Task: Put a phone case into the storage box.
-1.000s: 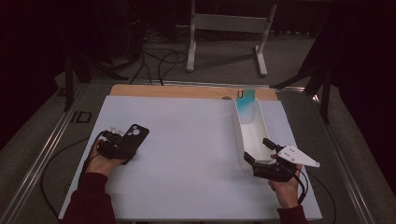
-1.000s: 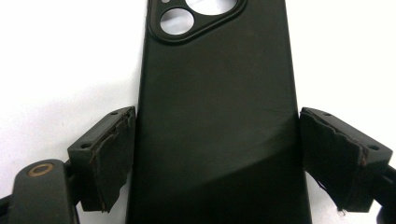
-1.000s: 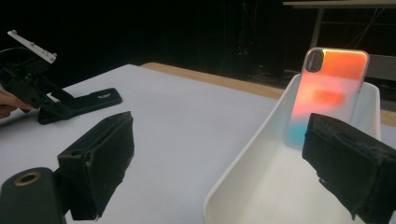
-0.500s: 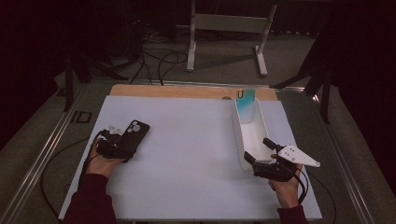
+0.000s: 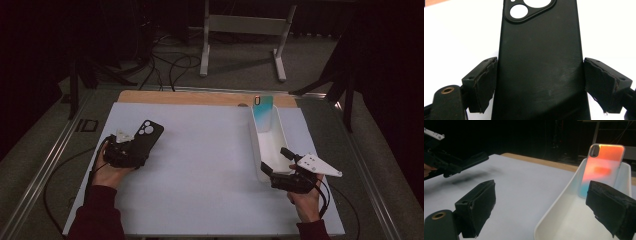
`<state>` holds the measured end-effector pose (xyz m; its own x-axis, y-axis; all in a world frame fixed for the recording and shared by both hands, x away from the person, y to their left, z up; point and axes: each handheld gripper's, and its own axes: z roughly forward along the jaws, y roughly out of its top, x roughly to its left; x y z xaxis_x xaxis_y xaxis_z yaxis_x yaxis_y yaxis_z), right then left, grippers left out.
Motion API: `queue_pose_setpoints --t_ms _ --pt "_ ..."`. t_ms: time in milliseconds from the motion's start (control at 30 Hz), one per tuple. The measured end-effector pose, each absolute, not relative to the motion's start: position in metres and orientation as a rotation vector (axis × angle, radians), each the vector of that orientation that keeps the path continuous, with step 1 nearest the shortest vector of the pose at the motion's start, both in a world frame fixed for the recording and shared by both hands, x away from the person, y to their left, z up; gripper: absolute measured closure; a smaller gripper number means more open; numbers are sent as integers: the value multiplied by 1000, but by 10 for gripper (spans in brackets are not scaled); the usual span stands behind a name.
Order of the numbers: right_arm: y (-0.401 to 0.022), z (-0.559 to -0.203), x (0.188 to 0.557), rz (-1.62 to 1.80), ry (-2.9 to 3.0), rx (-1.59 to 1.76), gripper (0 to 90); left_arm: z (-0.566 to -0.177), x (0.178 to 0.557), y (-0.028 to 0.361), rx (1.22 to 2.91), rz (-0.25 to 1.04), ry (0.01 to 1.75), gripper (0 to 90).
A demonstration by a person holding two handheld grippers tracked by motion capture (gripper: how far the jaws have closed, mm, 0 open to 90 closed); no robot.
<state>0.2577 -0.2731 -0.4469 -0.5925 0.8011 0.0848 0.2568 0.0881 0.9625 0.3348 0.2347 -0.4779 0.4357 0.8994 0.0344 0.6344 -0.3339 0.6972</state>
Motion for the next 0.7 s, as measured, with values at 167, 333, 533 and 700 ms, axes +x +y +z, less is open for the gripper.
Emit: queue_pose_setpoints --t_ms 167,333,533,700 --pt "-274 -447 259 1523 1912 1057 85 -467 331 227 2055 575 1227 156" --pt "-276 -445 260 1511 1913 1083 85 -456 328 218 2040 589 1163 155" --pt "-277 -442 262 1511 1910 1103 85 -447 326 204 2038 599 1090 155" --pt "-276 -439 263 1517 1917 1100 84 -440 324 192 2048 610 1034 155"
